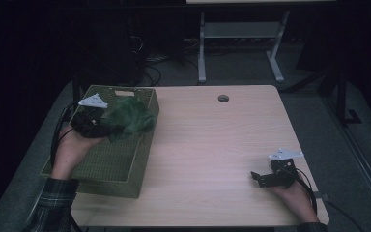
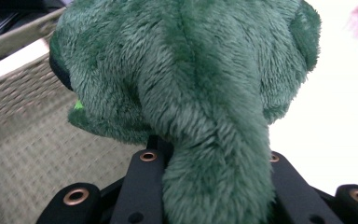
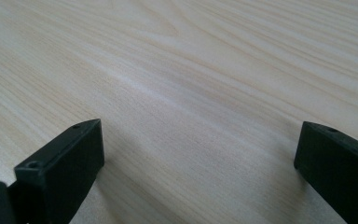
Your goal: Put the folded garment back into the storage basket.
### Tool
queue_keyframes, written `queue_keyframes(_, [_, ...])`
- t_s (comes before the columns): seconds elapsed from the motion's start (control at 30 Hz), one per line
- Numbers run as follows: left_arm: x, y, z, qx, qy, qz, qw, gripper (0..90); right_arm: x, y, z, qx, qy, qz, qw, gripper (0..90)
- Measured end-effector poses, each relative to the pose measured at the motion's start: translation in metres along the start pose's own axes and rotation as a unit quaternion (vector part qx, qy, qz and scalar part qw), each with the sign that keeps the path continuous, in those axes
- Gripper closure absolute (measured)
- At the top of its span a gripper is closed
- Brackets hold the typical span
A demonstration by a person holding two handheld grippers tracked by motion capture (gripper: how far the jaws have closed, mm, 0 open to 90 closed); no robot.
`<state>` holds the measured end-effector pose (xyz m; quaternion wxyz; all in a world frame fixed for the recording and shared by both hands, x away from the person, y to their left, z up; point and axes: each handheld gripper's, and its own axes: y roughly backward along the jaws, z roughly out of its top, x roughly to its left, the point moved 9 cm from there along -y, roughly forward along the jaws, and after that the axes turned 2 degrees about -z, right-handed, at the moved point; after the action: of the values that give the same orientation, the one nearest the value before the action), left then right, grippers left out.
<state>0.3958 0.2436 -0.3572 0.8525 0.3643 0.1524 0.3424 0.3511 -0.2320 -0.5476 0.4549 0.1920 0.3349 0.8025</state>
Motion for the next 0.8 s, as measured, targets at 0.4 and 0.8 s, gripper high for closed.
queue_keyframes(0.4, [0.025,-0.010,-0.043,0.017,0.039,0.033,0.9985,73.0,0.000,0.000,0.000,0.000,0.000,0.000,1.0000,1.1])
queue_keyframes(0.8, [0.044,-0.042,-0.086,0.063,0.059,0.044,0.9953,72.6,0.000,0.000,0.000,0.000,0.000,0.000,1.0000,1.1])
